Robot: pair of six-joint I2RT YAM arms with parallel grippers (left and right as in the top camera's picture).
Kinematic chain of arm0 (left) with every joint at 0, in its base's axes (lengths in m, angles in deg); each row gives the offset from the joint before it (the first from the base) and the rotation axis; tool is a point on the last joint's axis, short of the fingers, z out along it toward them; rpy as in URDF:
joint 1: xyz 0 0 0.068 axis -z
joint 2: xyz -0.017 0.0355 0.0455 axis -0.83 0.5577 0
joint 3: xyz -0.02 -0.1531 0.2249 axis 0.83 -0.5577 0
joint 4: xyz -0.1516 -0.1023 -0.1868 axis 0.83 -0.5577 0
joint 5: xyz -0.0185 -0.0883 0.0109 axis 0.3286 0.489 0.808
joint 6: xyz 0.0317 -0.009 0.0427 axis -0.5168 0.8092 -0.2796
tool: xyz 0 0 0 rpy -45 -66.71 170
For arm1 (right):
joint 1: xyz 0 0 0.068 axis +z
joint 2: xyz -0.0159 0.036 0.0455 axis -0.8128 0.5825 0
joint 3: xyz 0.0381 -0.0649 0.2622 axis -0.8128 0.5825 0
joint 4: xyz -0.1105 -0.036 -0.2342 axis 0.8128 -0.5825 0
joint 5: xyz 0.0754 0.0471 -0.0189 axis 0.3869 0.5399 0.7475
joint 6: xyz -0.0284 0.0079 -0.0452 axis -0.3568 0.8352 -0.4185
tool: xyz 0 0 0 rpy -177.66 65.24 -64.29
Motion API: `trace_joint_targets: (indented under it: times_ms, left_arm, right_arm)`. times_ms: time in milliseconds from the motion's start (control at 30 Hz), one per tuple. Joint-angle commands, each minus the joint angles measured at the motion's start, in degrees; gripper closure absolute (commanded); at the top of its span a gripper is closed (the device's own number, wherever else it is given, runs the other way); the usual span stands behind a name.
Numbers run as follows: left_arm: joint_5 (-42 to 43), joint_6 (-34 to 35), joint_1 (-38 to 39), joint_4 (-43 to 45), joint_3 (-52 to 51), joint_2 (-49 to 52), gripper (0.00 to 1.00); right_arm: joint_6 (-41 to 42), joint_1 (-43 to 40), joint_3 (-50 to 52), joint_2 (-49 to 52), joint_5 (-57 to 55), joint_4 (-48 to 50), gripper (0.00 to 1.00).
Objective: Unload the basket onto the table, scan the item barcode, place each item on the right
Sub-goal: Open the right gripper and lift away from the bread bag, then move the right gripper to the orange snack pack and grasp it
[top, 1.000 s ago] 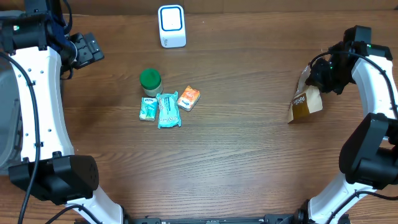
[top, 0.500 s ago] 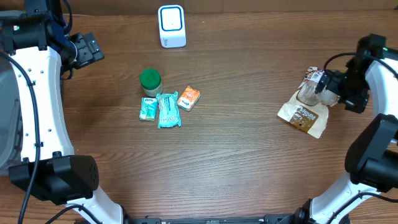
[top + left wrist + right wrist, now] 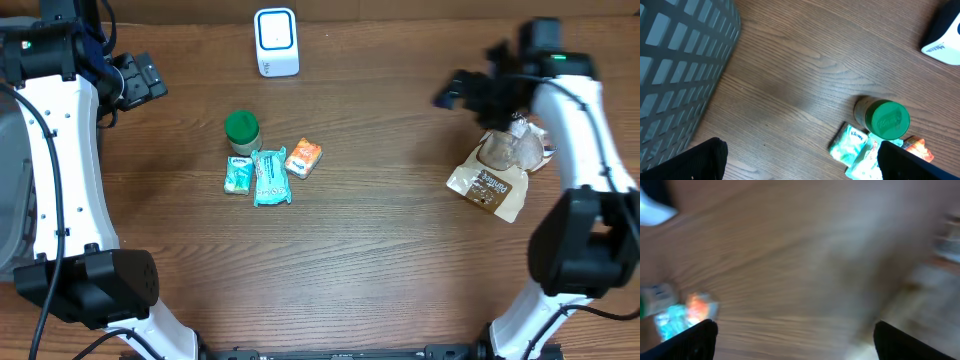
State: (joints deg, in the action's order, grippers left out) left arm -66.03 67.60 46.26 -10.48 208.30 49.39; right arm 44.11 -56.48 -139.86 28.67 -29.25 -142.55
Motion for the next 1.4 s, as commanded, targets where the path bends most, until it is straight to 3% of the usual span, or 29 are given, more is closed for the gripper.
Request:
trace_joint_targets:
  times_ms: [0, 33, 167, 300, 600, 833, 1000, 1167, 1367]
  left_arm:
    - [-0.5, -0.2, 0.1, 0.0, 0.1, 0.6, 0.01]
    - [-0.5, -0.2, 0.1, 0.0, 0.1, 0.6, 0.00]
    - [-0.5, -0.2, 0.1, 0.0, 0.2, 0.6, 0.00]
    - [-0.5, -0.2, 0.1, 0.0, 0.1, 0.6, 0.01]
    - [-0.5, -0.2, 0.1, 0.0, 0.2, 0.6, 0.00]
    - [-0.5, -0.2, 0.1, 0.0, 0.1, 0.6, 0.00]
    - [-0.5, -0.2, 0.1, 0.0, 0.1, 0.6, 0.00]
    - [-0.5, -0.2, 0.1, 0.0, 0.1, 0.6, 0.00]
    - [-0.5, -0.2, 0.1, 0.0, 0.1, 0.6, 0.01]
  right_arm:
    - [4.3, 7.2, 2.0, -0.4, 3.3, 4.4, 0.21]
    - [8.9, 10.6, 2.8, 0.1, 1.9, 7.7, 0.32]
    - [24.4, 19.9, 3.4, 3.6, -3.7, 14.5, 0.51]
    - [33.3, 27.8, 3.4, 7.9, -4.4, 22.1, 0.69]
    - [44.3, 37.5, 3.5, 13.1, -12.0, 31.2, 0.82]
    - [43.5, 39.4, 3.5, 16.0, -13.1, 27.4, 0.82]
    - [33.5, 37.7, 2.8, 15.7, -8.0, 22.7, 0.81]
    - [22.5, 32.6, -1.2, 13.9, -5.9, 8.3, 0.72]
    - [10.3, 28.2, -7.1, 11.4, 1.4, -1.3, 0.62]
